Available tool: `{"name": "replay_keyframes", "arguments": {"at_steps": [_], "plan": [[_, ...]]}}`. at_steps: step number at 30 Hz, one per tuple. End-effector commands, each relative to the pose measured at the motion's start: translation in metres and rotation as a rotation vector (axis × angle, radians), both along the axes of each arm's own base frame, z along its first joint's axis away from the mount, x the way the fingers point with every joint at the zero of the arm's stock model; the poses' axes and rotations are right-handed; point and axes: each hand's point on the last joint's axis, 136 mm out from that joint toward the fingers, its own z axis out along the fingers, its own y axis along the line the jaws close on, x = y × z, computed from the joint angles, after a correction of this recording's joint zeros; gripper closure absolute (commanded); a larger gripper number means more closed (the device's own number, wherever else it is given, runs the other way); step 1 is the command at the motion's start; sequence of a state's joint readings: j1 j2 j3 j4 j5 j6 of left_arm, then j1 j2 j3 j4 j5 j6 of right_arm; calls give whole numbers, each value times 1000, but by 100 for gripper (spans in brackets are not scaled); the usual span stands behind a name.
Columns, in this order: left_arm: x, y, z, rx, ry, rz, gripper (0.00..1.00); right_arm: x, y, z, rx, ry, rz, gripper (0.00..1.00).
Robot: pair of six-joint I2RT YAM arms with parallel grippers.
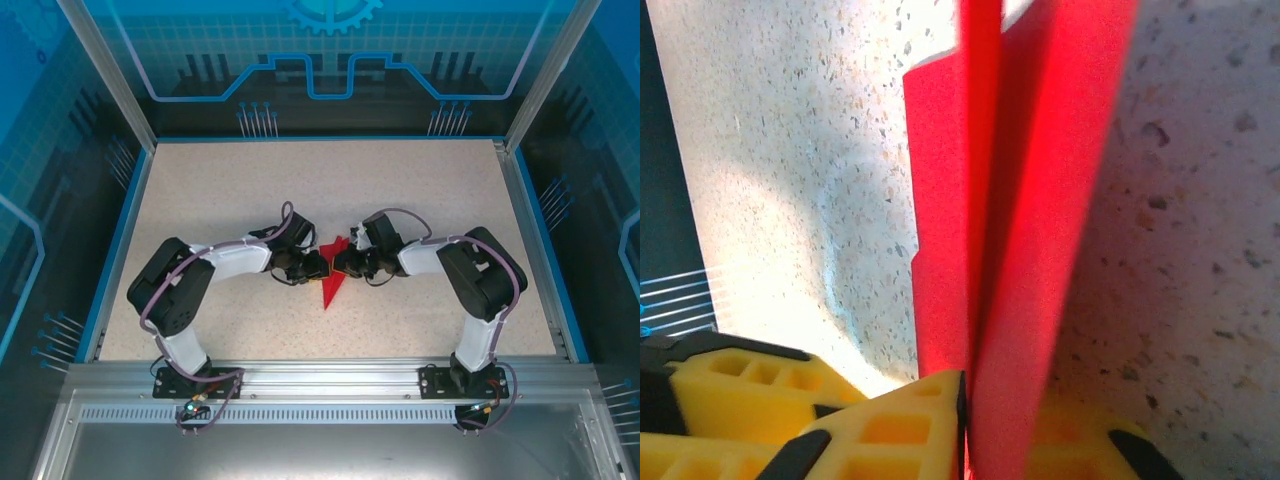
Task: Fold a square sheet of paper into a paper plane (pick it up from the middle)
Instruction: Turn over the paper at the center of the table.
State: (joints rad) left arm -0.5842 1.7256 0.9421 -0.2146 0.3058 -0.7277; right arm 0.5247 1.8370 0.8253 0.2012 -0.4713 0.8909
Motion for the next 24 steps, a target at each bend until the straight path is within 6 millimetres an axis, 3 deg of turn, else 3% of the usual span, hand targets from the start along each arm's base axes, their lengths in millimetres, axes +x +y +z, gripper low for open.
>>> {"name": "replay_keyframes", "arguments": {"at_steps": [1, 6, 15, 18, 24], "plan": [[5, 8, 22, -9, -78, 51, 74, 0, 2, 12, -40, -42, 40, 91], [3, 40, 40, 66, -160, 157, 73, -3, -24, 39, -251, -127, 63, 91], [-3, 110, 56, 223, -253, 396, 71, -18, -120, 88, -1158, -207, 51, 91], [-7, 128, 59, 254, -267, 474, 71, -22, -119, 86, -1319, -181, 66, 92], [-21, 165, 66, 328, -294, 600, 68, -24, -69, 56, -1397, -148, 146, 90]]}}
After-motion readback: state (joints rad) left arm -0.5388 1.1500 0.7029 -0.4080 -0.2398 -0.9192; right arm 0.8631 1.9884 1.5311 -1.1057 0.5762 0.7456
